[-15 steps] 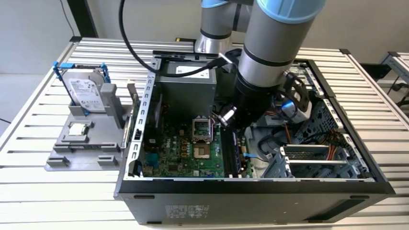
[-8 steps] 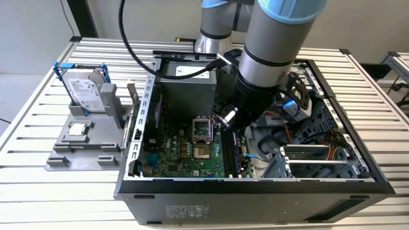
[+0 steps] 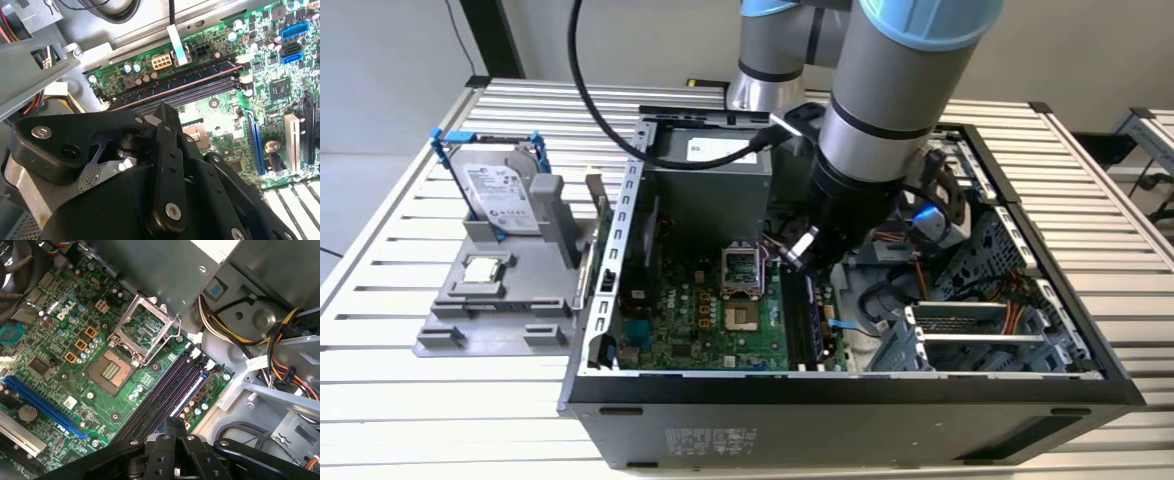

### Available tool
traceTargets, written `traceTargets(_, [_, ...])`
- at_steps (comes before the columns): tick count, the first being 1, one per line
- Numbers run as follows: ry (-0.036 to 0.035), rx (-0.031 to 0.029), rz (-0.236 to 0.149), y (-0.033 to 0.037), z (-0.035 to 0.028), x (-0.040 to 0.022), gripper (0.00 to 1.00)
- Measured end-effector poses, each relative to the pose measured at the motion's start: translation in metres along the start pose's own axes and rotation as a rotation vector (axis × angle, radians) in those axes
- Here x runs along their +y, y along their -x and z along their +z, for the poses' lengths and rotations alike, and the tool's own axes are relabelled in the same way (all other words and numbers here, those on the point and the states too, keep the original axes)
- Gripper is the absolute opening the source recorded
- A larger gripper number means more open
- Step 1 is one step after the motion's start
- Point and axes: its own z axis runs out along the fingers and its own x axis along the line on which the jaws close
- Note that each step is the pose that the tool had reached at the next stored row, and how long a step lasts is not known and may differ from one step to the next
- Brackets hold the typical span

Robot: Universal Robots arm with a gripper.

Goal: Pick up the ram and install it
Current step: 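Press down the ram until it locks into place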

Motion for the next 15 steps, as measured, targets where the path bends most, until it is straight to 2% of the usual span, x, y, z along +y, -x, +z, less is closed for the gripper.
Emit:
traceTargets(6, [0.0056,0.0008,-0.067,0.0005,0.0000,-0.0004,0.00])
traceTargets(15, [0.0126,0.0064,-0.202,0.0007,0.0000,-0.0006,0.00])
